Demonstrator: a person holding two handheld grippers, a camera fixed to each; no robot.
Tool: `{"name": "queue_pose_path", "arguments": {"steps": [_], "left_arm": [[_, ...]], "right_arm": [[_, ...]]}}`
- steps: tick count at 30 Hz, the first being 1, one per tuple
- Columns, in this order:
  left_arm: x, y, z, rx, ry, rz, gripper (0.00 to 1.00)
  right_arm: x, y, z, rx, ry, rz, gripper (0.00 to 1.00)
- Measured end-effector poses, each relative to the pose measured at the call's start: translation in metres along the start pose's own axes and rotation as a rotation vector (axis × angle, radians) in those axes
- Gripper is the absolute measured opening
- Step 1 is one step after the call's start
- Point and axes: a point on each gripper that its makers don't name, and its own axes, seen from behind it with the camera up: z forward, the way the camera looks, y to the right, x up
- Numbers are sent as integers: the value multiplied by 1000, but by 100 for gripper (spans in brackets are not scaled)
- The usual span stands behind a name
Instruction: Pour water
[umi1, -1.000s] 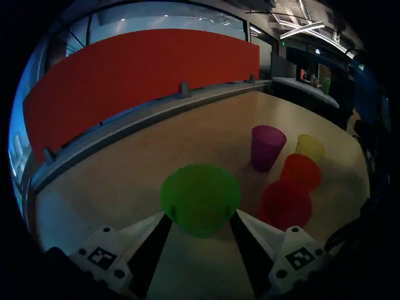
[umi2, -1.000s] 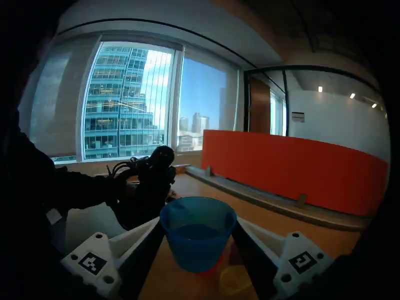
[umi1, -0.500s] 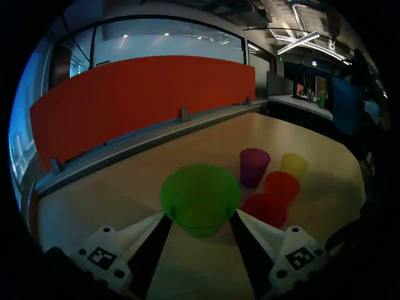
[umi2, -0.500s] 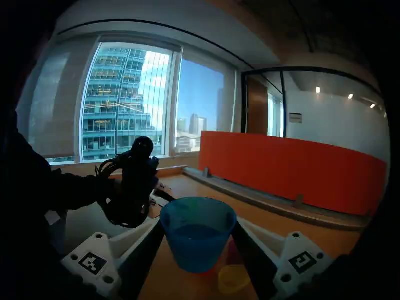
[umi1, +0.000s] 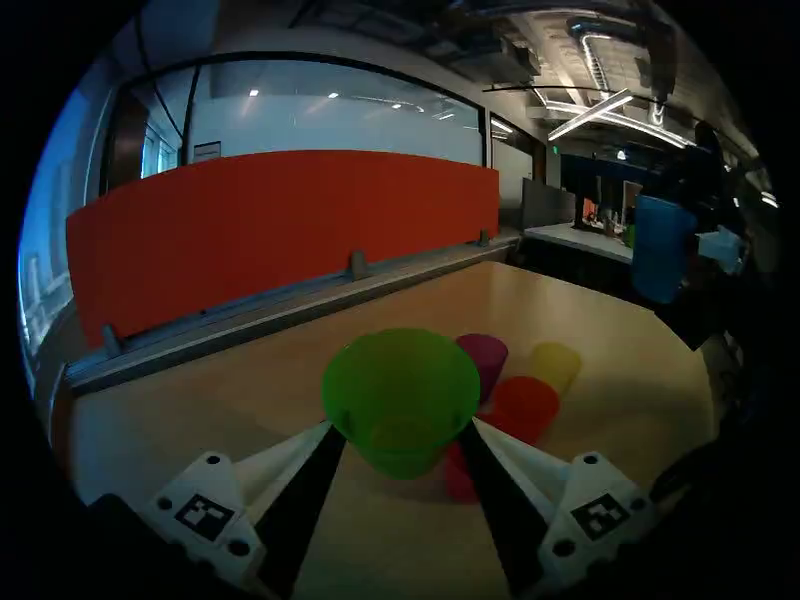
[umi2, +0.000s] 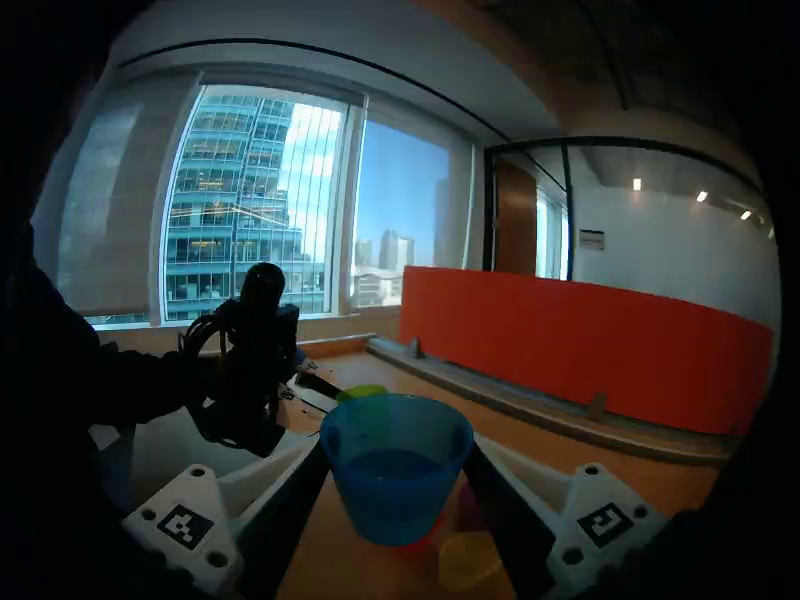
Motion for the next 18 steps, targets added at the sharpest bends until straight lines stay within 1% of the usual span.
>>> {"name": "queue_pose_path", "arguments": {"steps": [6, 18], "left_arm": [[11, 11, -8, -19, 26, 6, 80], [24, 29, -21, -44, 84, 13, 79]], "right_arm": [[3, -4, -2, 1, 2, -5, 91], [5, -8, -6, -1, 8, -6, 91]]}}
